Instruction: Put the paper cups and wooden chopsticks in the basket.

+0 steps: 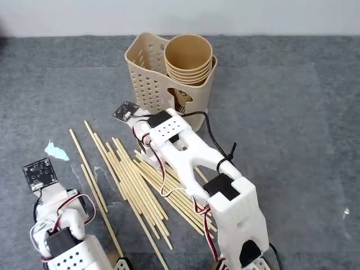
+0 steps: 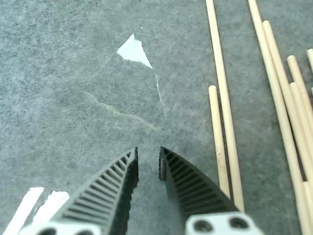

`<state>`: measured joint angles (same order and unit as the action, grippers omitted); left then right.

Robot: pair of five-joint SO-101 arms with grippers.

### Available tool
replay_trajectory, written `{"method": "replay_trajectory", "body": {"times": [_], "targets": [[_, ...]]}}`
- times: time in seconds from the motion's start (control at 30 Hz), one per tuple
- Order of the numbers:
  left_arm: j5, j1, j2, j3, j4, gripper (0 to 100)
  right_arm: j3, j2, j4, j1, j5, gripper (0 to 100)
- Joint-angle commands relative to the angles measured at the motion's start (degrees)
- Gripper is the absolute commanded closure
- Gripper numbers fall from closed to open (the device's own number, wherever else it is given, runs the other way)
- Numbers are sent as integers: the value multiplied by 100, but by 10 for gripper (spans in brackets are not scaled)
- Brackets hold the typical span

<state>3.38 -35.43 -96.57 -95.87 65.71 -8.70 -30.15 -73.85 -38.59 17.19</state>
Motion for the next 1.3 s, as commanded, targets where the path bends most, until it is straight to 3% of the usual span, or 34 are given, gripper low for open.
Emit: {"method": "replay_trajectory", "body": {"times": [0.0, 0.2, 0.53, 0.73, 0.93, 1.27], "targets": [[-35, -35, -18, 84, -26, 922, -633, 716, -681, -136, -18, 991], [-35, -35, -18, 84, -26, 922, -1143, 1534, -1262, -268, -9, 991], [-35, -35, -18, 84, -26, 922, -1987, 2308, -1262, -268, -9, 991], [-35, -35, -18, 84, -26, 922, -3376, 2360, -1147, -268, -53, 991], [-35, -35, -18, 84, -26, 922, -4448, 2352, -66, -268, -352, 991], [-35, -35, -18, 84, -26, 922, -4571, 1991, 2527, 92, -571, 991]]}}
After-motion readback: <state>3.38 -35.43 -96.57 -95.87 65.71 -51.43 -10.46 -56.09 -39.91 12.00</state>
